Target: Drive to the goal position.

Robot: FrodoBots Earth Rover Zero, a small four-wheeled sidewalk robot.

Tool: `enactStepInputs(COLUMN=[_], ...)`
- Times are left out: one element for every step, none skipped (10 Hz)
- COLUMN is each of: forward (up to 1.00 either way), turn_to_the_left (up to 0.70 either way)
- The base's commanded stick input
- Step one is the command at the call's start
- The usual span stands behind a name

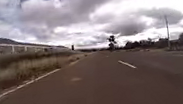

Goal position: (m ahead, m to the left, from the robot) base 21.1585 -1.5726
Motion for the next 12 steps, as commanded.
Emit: enactStepInputs(forward=[0.70, 0.70, 0.70, 0.70, 0.70, 0.70, 0.70, 0.70, 0.70, 0.70, 0.70, 0.70], turn_to_the_left=[-0.34, -0.34, -0.20, -0.03, 0.01, 0.01, 0.01, 0.01, 0.01, 0.01, 0.01, 0.01])
